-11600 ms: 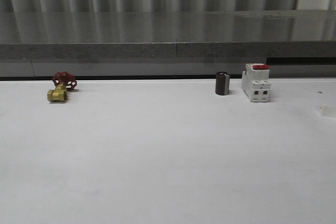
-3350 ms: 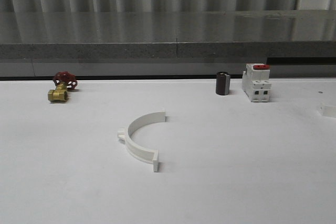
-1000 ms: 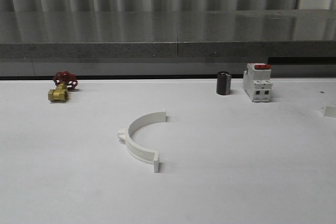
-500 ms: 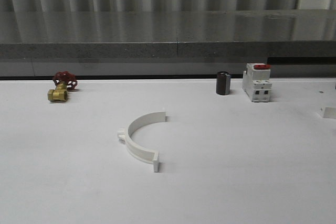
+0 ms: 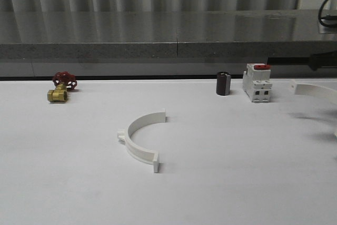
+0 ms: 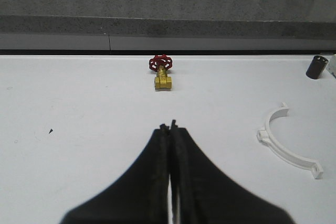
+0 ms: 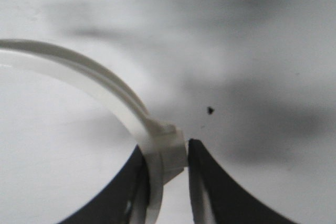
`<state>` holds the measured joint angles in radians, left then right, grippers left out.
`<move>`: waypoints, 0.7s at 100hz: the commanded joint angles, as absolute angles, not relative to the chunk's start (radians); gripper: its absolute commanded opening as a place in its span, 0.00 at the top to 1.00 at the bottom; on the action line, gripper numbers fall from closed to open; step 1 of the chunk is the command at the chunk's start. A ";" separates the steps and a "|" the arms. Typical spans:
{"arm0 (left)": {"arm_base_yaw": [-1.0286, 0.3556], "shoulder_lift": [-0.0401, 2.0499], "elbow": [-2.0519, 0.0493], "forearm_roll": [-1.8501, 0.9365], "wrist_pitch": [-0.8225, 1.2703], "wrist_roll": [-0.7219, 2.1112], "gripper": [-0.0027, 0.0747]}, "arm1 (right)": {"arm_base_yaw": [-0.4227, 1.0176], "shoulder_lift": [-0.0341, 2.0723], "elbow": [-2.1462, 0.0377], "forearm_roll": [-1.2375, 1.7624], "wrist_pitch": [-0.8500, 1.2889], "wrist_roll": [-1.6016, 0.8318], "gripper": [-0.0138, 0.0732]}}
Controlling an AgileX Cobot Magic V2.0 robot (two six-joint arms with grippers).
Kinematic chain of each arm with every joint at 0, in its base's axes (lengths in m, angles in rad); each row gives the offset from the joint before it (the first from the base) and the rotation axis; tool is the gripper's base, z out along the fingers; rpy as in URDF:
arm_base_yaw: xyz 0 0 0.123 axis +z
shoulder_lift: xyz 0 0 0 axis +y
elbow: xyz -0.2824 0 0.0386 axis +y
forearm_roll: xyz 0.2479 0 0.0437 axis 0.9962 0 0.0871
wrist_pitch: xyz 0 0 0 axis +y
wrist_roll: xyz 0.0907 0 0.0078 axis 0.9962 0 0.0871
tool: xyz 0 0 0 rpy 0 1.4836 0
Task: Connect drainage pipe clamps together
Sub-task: 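Grasp the second white half-ring with the right gripper and carry it toward the first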
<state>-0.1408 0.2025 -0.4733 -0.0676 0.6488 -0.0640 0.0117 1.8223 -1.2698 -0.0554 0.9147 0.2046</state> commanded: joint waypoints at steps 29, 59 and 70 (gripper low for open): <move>-0.140 0.213 -0.498 -0.072 0.573 -0.073 0.99 | 0.281 1.757 -1.297 -0.070 0.953 0.526 0.73; -0.140 0.213 -0.498 -0.072 0.573 -0.073 0.99 | 0.413 1.839 -1.384 -0.070 0.971 0.632 0.73; -0.140 0.213 -0.498 -0.072 0.573 -0.073 0.99 | 0.446 1.901 -1.464 -0.070 1.014 0.643 0.73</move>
<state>-0.1408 0.2025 -0.4733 -0.0676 0.6488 -0.0640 0.4258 1.9110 -1.3906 -0.0554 0.9877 0.6298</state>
